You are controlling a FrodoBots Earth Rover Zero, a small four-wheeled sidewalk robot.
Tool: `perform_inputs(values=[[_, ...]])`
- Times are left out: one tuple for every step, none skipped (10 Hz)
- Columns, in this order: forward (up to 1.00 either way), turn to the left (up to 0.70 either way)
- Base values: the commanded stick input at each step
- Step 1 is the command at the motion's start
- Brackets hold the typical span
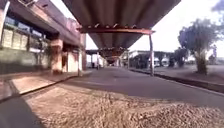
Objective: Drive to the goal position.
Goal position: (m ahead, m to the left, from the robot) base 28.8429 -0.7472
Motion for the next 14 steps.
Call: perform_inputs(values=[[0.7,0.18],[0.7,0.25],[0.7,0.32],[0.7,0.1],[0.7,0.0],[0.7,0.0],[0.7,0.0],[0.7,0.0],[0.7,0.0],[0.7,0.0],[0.7,0.0],[0.7,0.0],[0.7,0.0],[0.7,0.0]])
